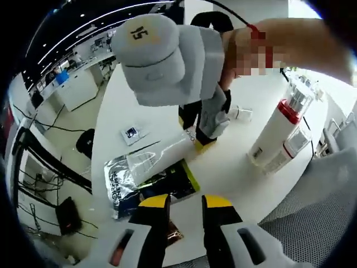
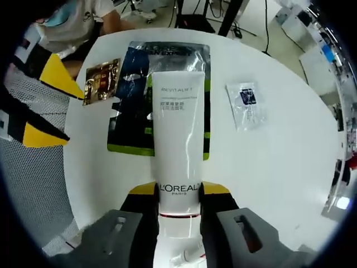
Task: Arrange the skincare products in the storage area until every visible bottle or jar stands upright without overlapping.
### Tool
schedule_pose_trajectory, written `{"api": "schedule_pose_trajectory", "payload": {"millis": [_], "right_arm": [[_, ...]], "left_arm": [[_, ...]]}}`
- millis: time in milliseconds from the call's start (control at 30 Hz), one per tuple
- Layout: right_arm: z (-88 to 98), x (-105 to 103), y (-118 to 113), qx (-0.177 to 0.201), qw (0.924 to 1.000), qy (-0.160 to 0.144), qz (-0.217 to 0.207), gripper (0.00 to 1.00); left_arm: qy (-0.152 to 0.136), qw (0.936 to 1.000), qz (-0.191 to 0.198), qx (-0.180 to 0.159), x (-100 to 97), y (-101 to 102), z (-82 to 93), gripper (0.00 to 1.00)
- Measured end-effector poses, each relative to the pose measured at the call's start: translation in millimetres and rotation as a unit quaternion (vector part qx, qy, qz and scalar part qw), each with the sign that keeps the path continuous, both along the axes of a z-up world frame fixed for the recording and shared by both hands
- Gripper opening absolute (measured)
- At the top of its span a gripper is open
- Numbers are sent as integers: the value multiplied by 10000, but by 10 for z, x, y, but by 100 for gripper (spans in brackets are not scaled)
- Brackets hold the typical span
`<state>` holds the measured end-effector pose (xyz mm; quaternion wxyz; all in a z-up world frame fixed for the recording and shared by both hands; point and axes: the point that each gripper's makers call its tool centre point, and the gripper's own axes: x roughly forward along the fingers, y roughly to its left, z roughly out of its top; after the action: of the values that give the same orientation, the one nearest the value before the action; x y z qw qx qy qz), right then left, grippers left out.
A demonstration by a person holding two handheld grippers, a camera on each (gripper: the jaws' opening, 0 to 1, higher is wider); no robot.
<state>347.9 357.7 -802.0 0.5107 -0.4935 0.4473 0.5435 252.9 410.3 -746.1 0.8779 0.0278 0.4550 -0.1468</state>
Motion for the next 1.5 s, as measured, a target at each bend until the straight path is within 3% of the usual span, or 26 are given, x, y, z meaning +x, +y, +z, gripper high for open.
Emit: {"api": "schedule_pose_trajectory", "payload": {"millis": [200, 367, 667, 800, 967, 1033, 1167, 1267, 1367, 1467, 1500], "right_arm": [[122, -16, -123, 125, 9997, 68, -213, 24], [310, -25, -122, 620, 9967, 116, -515, 23], [665, -98, -96, 1356, 9890, -137, -569, 23], [817, -222, -64, 1858, 9808, -218, -557, 23], [999, -304, -7, 2347, 9699, -282, -585, 24], [1067, -352, 16, 2491, 9663, -317, -562, 24], [1129, -446, 63, 2554, 9651, -431, -383, 24], [1157, -549, 116, 2614, 9639, -434, -255, 24], [1139, -593, 157, 2611, 9639, -493, -197, 24], [1116, -592, 163, 2568, 9649, -500, -228, 25], [1104, -613, 167, 2618, 9638, -446, -236, 27]], "left_arm": [[-67, 9981, 381, -473, 38, 25, 62, 24], [-94, 9953, 565, -784, 56, 4, 90, 28], [-344, 9743, 1163, -1899, 164, -27, 252, 35], [-510, 9563, 1376, -2529, 220, -55, 362, 38], [-865, 9168, 1667, -3525, 308, -61, 590, 39], [-1071, 9040, 1736, -3756, 347, -53, 680, 38], [-1305, 8878, 1621, -4104, 381, -92, 819, 37], [-1267, 8906, 1586, -4071, 374, -126, 802, 31], [-1278, 8855, 1512, -4205, 375, -174, 843, 26], [-1248, 8879, 1499, -4166, 362, -166, 834, 24], [-1202, 8891, 1390, -4191, 337, -161, 898, 16]]}}
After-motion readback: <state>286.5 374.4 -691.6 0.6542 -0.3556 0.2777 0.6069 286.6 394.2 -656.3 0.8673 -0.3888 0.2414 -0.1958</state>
